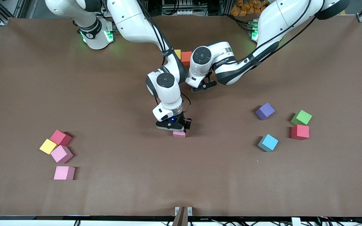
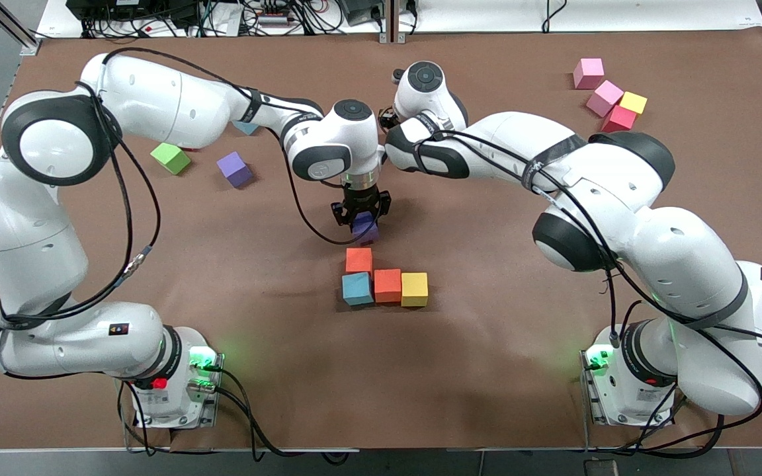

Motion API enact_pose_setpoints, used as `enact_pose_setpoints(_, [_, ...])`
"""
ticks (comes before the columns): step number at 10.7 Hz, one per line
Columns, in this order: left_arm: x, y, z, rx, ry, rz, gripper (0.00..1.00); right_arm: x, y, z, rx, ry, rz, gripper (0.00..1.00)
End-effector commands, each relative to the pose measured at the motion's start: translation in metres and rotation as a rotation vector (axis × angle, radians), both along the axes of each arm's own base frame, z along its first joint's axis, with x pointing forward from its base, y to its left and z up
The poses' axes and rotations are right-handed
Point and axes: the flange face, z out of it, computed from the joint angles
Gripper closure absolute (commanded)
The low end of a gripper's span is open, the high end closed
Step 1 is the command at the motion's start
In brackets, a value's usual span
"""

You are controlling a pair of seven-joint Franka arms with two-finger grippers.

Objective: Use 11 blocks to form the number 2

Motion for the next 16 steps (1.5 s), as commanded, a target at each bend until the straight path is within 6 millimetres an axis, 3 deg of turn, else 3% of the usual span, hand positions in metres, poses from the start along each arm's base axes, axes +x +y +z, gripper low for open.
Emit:
enact_pose_setpoints(1, [-0.014,0.007,-0.006,0.03,-0.056,-0.04,0.86,0.011,0.001,0.005,0.014,-0.007,-0.003,0.93])
enact_pose_setpoints(4, [-0.02,0.012,-0.013,0.062,-0.118,-0.063,0.86,0.044,-0.033,0.028,-0.036,0.019,0.101,0.96])
enact_pose_setpoints(7, [-0.021,0.009,-0.008,0.055,-0.13,-0.085,0.86,0.049,-0.055,0.047,-0.106,0.083,0.304,0.95])
enact_pose_setpoints(10, [-0.035,-0.002,-0.003,0.042,-0.178,-0.176,0.86,0.037,-0.081,0.068,-0.148,0.155,0.516,0.95])
enact_pose_setpoints(13, [-0.044,-0.009,-0.003,0.033,-0.177,-0.25,0.86,0.006,-0.108,0.077,-0.165,0.185,0.734,0.95])
enact_pose_setpoints(16, [-0.052,-0.007,-0.008,0.039,-0.167,-0.273,0.86,-0.022,-0.118,0.091,-0.164,0.181,0.933,0.95])
